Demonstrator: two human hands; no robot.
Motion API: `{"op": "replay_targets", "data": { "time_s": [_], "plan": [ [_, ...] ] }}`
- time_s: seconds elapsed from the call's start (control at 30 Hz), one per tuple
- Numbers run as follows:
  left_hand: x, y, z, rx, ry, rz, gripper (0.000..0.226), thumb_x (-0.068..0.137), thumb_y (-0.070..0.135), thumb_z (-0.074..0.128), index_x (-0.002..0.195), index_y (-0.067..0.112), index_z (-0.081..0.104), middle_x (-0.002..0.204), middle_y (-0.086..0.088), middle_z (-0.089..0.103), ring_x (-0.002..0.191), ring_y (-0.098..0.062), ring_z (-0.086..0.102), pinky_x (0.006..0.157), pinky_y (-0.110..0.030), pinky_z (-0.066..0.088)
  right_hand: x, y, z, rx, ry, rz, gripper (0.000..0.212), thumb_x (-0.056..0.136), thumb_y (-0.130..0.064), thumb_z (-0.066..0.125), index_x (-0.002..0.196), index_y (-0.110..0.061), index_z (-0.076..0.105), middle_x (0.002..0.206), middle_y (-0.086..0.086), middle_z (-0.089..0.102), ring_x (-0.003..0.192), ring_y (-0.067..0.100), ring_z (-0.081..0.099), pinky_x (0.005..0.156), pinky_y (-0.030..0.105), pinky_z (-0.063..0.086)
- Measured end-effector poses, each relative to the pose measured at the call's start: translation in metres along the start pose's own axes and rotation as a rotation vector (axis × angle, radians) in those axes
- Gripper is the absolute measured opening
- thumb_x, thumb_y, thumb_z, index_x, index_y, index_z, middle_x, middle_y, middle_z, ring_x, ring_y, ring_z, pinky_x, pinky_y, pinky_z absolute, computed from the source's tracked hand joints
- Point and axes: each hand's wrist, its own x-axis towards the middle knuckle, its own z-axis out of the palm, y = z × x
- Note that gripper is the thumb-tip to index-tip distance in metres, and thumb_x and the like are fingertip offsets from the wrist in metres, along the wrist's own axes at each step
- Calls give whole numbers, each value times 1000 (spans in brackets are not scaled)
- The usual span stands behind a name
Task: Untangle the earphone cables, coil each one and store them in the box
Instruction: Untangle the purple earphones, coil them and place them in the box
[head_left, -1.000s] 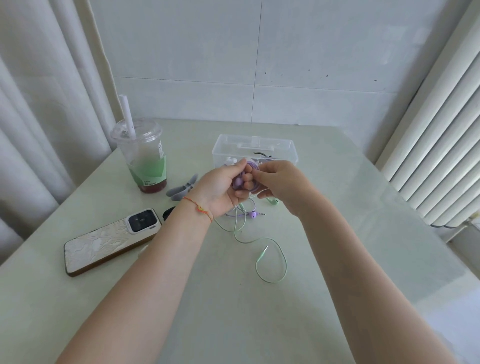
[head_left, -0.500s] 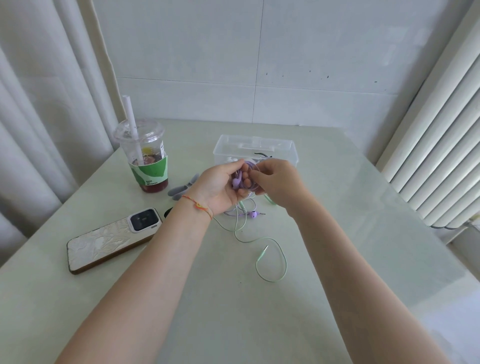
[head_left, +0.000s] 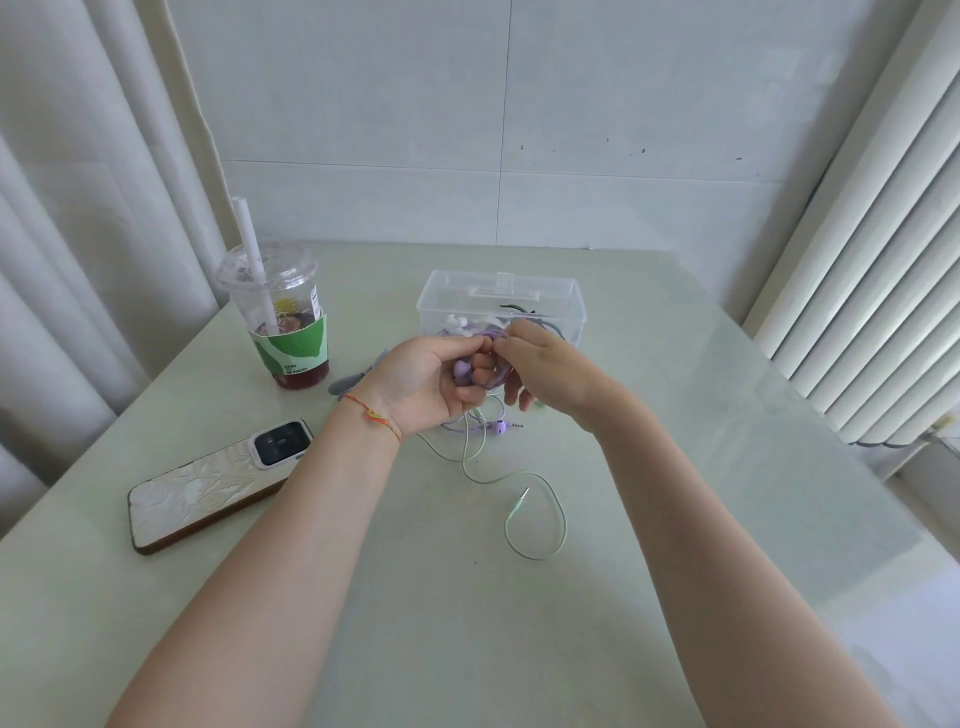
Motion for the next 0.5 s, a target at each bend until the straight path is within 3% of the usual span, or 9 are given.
{"op": "replay_targets", "data": {
  "time_s": [0.2,0.33,0.5],
  "plan": [
    [-2,1,0,174,-11,-36,20,96,8,40,80,8,54,61,-3,43,53,-12,47,41,-17,27,1,5,-7,63,17,-32,17,96,-23,53,83,-14,58,79,5,66,75,16,64,64,28,51],
    [2,-2,-2,180,33,-6,23,95,4,38,78,7,53,55,-3,42,51,-12,49,40,-17,27,2,9,-9,101,7,-47,15,93,-23,63,89,-9,63,81,5,68,74,13,64,66,24,52],
    [4,-2,-5,154,-5,111,29,97,2,40,74,4,57,45,1,42,55,-11,51,45,-17,26,2,10,-11,257,-40,-69,8,90,-12,67,92,-5,64,89,14,70,85,22,69,83,35,58]
  ]
}}
